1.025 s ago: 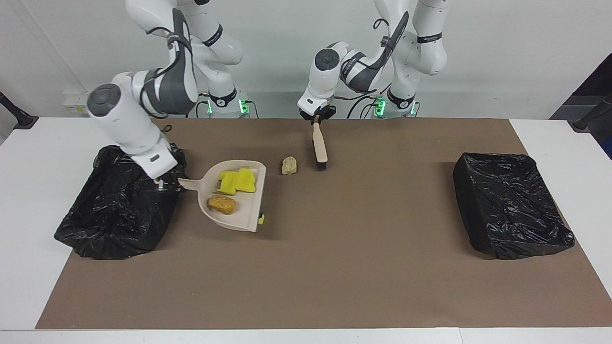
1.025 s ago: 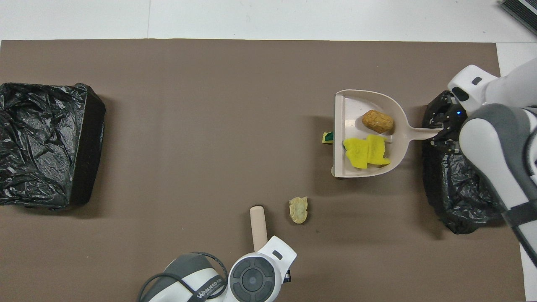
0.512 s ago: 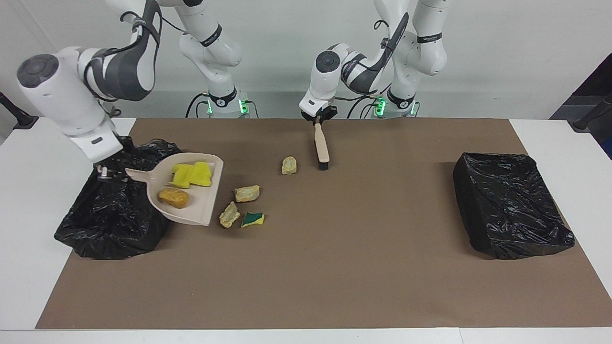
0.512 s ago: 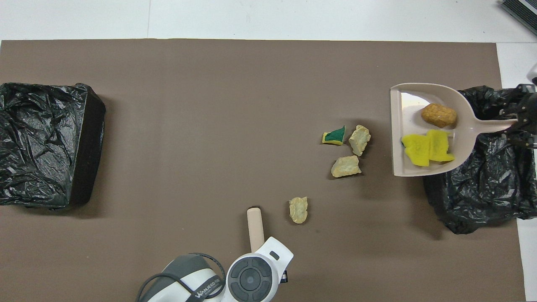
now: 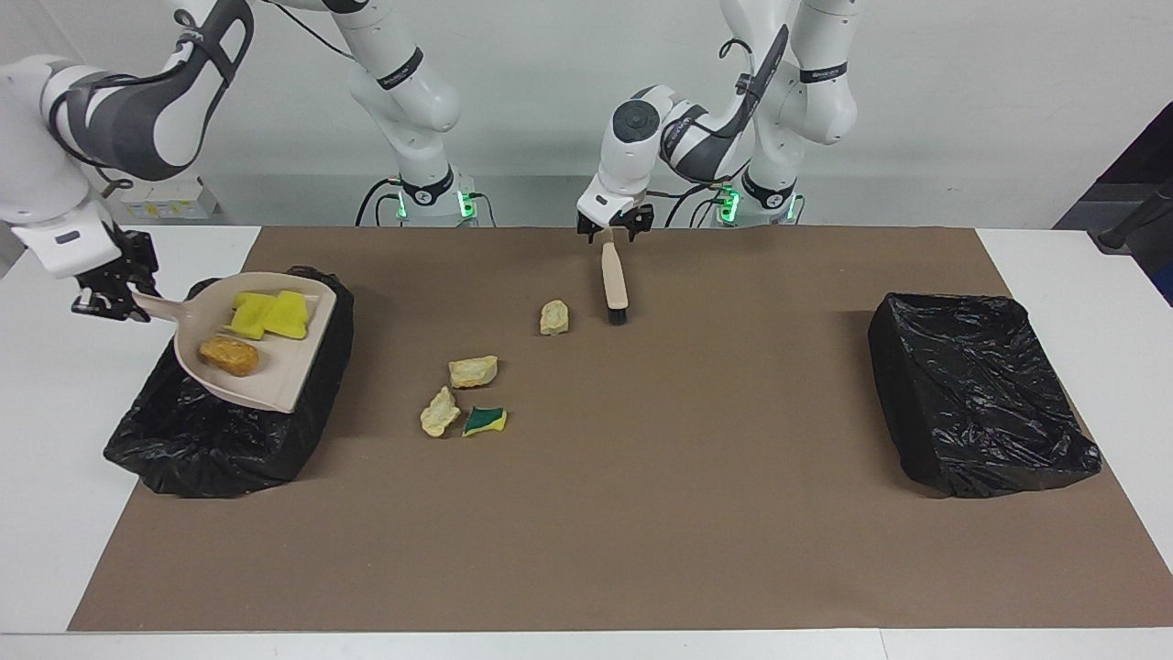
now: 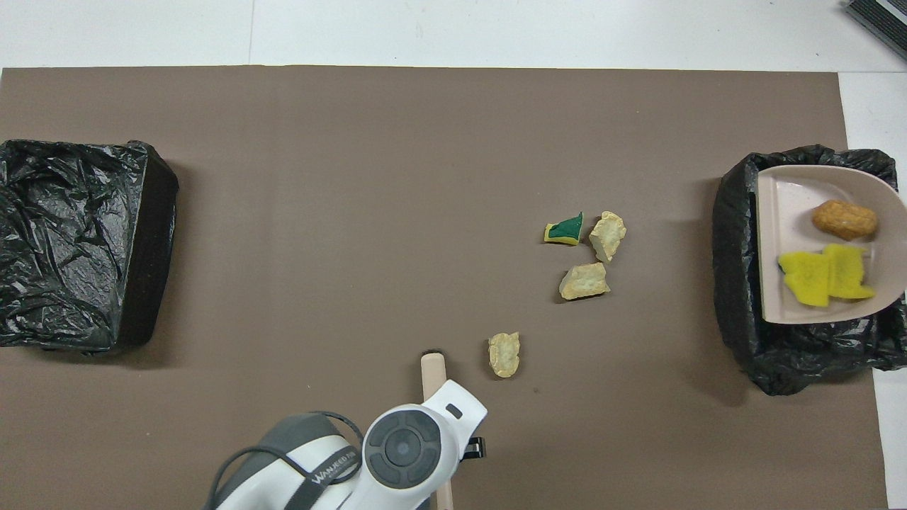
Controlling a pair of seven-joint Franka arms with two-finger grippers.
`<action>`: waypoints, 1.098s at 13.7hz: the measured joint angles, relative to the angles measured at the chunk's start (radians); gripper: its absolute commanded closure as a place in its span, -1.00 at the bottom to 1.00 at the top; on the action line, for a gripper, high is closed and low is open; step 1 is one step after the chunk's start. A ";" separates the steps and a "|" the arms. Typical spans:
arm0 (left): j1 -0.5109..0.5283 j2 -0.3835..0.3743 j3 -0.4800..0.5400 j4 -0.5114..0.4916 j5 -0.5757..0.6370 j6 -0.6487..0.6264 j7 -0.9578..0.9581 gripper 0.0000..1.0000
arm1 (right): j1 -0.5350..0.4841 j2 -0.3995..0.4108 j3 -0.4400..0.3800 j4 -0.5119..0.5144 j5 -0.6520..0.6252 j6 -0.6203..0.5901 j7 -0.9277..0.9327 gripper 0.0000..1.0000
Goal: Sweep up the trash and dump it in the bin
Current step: 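Carry the dustpan to the bin with the right gripper, then tip the dustpan over the bin with the right gripper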
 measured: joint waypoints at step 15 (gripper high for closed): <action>0.610 0.050 0.023 0.814 0.295 -0.569 0.687 -1.00 | 0.151 -0.050 0.015 -0.117 -0.539 0.135 -0.074 1.00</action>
